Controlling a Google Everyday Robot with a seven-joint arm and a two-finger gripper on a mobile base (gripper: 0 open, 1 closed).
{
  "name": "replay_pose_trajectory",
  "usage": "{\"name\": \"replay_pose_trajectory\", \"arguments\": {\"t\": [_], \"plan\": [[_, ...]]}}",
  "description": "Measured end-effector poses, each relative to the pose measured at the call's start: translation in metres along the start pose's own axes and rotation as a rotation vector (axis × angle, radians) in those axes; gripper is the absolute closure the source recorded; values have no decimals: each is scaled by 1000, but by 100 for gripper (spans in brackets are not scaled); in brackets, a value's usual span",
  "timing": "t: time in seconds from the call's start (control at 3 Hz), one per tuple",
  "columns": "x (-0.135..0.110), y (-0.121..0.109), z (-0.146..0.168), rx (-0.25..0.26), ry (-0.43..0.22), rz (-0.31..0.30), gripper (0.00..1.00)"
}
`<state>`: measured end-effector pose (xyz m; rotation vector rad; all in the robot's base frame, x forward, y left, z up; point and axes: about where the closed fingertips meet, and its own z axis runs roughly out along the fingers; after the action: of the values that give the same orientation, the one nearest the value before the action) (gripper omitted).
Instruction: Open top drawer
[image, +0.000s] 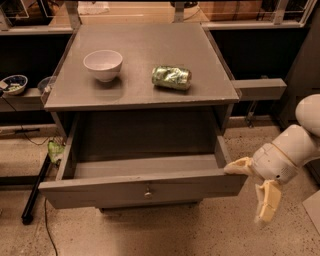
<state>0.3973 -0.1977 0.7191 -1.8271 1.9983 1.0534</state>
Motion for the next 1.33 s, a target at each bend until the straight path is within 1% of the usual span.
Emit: {"name": "replay_pose_trajectory", "arguments": {"t": [0.33, 0.67, 1.0, 1.33], "plan": [[-22, -19, -10, 72, 44, -23, 0], [-40, -34, -21, 116, 57, -42, 0], [-40, -35, -21, 117, 58, -43, 0], [-41, -40, -2, 116, 109, -51, 0]]}}
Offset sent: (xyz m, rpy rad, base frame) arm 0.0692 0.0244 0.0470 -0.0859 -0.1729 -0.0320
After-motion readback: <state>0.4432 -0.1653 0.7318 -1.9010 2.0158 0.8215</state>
